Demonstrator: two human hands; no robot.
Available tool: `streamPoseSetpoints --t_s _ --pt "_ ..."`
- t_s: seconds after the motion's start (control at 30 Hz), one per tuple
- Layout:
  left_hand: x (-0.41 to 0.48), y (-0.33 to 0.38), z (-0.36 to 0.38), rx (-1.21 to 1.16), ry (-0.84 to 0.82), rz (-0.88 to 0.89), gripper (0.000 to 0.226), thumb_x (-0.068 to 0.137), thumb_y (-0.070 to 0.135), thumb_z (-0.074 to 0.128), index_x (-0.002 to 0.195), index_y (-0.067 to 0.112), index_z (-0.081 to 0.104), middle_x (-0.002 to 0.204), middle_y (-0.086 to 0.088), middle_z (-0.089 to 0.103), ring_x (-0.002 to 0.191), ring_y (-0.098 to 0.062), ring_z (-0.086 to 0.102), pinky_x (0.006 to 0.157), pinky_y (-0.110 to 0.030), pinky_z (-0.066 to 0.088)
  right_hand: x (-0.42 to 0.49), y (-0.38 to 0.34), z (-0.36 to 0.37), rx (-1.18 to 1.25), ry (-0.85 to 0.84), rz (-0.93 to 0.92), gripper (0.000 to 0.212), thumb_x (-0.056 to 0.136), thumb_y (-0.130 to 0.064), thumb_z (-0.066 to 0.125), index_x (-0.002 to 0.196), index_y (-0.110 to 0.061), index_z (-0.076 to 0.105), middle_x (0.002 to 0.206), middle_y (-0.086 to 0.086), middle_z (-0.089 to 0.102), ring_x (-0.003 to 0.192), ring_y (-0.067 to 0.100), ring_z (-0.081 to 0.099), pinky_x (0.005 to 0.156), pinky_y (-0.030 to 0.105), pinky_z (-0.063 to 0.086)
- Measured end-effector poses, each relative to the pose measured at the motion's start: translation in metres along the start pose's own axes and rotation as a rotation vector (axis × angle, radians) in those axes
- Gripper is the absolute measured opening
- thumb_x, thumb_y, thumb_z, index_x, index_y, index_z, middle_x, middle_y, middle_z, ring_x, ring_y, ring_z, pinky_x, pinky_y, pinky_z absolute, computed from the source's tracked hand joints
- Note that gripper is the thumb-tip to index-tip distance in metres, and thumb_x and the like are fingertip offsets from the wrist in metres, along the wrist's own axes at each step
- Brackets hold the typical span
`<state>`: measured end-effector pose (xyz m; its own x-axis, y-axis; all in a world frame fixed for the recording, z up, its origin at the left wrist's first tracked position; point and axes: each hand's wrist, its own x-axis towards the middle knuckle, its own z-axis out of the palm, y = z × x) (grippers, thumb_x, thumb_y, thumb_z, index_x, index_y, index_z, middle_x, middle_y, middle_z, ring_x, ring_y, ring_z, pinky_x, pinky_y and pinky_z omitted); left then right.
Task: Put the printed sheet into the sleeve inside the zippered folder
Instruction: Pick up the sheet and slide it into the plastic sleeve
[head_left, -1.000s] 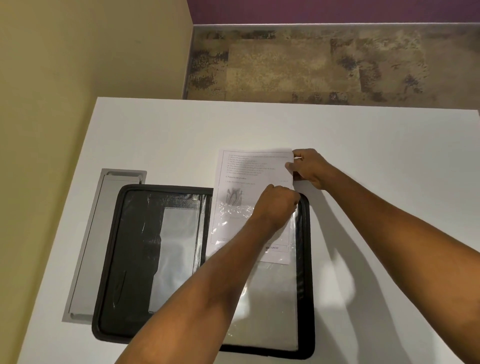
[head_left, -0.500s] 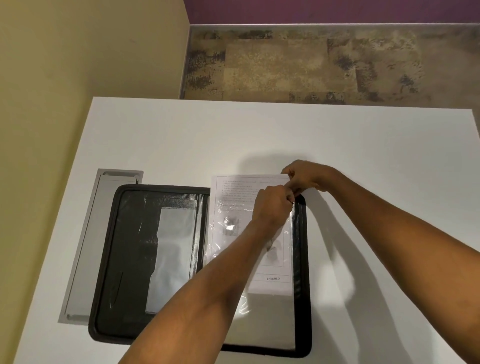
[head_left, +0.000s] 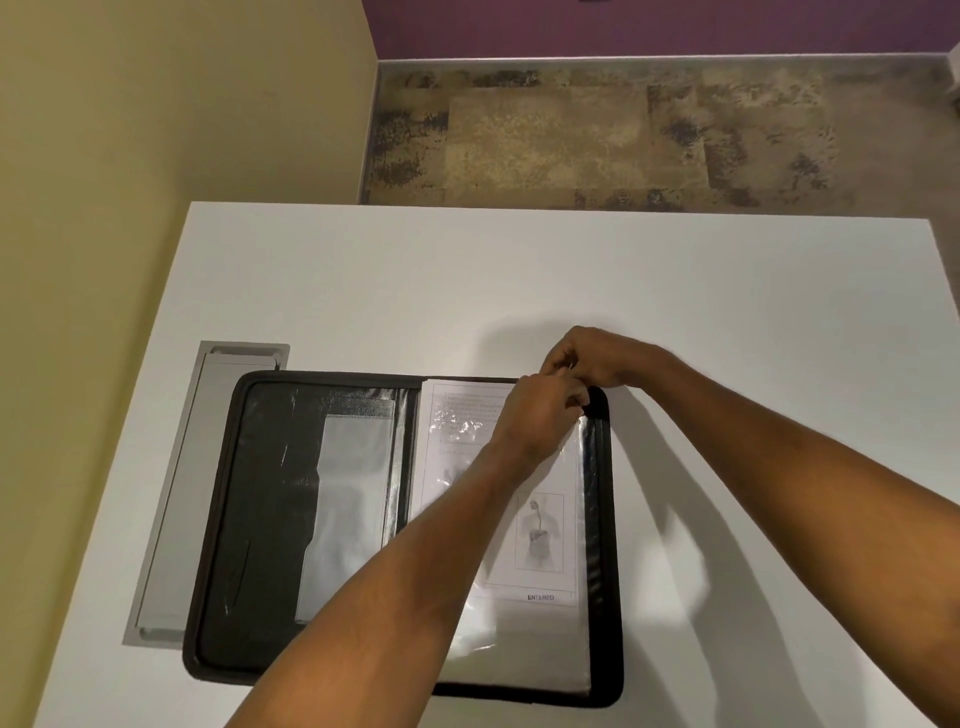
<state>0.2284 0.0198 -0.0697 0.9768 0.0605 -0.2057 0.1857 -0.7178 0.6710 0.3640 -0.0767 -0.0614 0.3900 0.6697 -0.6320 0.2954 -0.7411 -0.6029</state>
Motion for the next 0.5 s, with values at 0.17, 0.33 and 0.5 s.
streamPoseSetpoints --t_s 0.17,0.33,0.5 --pt "0.000 -0.010 -0.008 -0.112 -0.048 -0.006 0.020 0.093 0.005 0.063 0.104 0.010 0.079 0.101 -0.009 0.079 0.086 -0.025 0.073 0.075 -0.037 0.057 -0.017 -0.005 0.000 0.197 -0.041 0.055 0.032 0.087 0.003 0.064 0.107 -0.016 0.079 0.107 0.004 0.079 0.106 0.026 0.073 0.096 0.041 0.060" --pt "0.004 -0.021 -0.015 -0.244 -0.067 0.003 0.026 0.085 -0.005 0.069 0.108 0.006 0.075 0.097 -0.008 0.077 0.088 -0.020 0.071 0.078 -0.027 0.056 -0.041 0.003 0.014 0.255 -0.024 -0.025 0.019 0.080 -0.013 0.069 0.097 -0.021 0.073 0.089 -0.009 0.074 0.081 0.004 0.064 0.075 0.037 0.054" --pt "0.007 -0.029 -0.017 -0.319 -0.109 0.037 0.026 0.081 -0.015 0.059 0.099 0.001 0.069 0.092 -0.013 0.073 0.086 -0.029 0.069 0.073 -0.022 0.053 -0.037 0.017 0.051 0.080 0.271 -0.055 0.031 0.076 -0.007 0.083 0.101 -0.012 0.064 0.094 0.012 0.066 0.075 0.023 0.056 0.076 0.049 0.052"
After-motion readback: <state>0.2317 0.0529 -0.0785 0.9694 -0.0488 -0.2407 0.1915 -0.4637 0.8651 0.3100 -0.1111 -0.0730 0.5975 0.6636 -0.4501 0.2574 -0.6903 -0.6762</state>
